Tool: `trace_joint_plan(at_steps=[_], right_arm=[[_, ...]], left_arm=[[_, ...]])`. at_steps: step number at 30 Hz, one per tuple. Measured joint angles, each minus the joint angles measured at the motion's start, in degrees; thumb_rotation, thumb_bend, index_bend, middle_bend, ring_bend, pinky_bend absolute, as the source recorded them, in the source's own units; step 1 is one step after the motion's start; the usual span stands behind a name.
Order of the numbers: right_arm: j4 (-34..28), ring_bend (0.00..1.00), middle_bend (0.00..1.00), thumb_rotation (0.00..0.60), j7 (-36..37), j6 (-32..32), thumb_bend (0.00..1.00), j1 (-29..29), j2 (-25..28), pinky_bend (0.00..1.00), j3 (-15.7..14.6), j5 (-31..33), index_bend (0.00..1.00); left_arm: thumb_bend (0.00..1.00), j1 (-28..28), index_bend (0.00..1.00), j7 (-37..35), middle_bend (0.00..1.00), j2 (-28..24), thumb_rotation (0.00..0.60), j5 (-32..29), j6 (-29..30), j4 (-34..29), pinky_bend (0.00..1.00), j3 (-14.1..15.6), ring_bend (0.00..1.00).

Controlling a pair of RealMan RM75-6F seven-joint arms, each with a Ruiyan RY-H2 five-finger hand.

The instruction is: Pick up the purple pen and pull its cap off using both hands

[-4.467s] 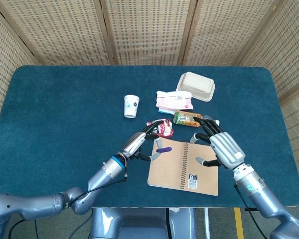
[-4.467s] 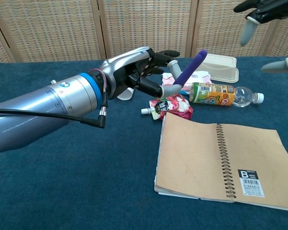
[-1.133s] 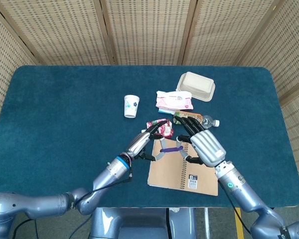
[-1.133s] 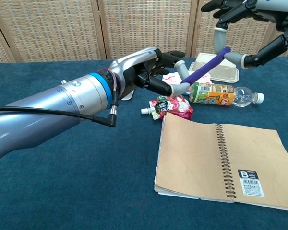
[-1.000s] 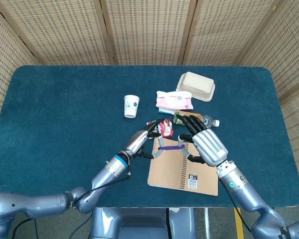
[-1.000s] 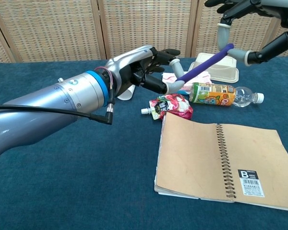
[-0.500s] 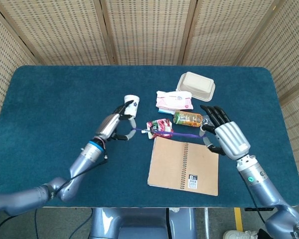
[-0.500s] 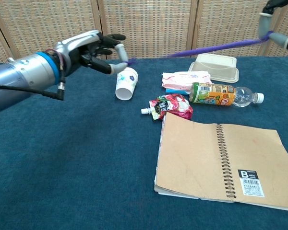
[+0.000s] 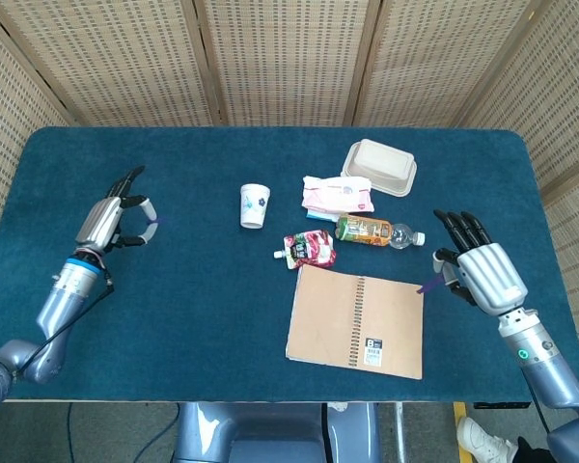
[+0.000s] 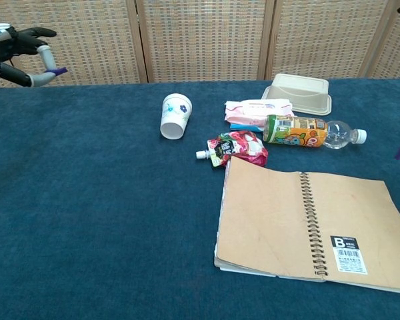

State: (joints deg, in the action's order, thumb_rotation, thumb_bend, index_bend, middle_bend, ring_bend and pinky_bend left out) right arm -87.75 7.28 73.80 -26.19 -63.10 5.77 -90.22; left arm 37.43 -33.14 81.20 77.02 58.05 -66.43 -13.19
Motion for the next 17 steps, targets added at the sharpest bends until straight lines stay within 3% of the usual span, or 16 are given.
trace_joint_plan(at_steps=[4, 9, 17], right_arm=[[-0.41, 0.0, 0.0, 0.6, -0.05, 0.89, 0.76, 0.54, 0.0, 0.0, -0.31, -0.7, 0.82], [-2.49, 0.0, 0.0, 0.6, -1.04, 1.56, 0.76, 0.89, 0.39, 0.0, -0.31, -1.14, 0.82], [-6.0, 0.0, 0.0, 0.6, -4.15, 0.61, 0.76, 0.61, 0.47, 0.0, -0.31, -1.42, 0.82]], left_arm=[[0.57, -1.41, 0.67, -3.02, 0.0, -1.49, 0.6, 2.1, 1.54, 2.69, 0.0, 1.43, 0.0], [0.56, -2.32, 0.66, -4.75, 0.0, -4.21, 0.6, 5.75, 2.95, 3.89, 0.0, 3.75, 0.0], [0.56, -2.81, 0.67, 1.87, 0.0, -6.93, 0.6, 8.04, 4.14, 3.45, 0.0, 5.89, 0.0]])
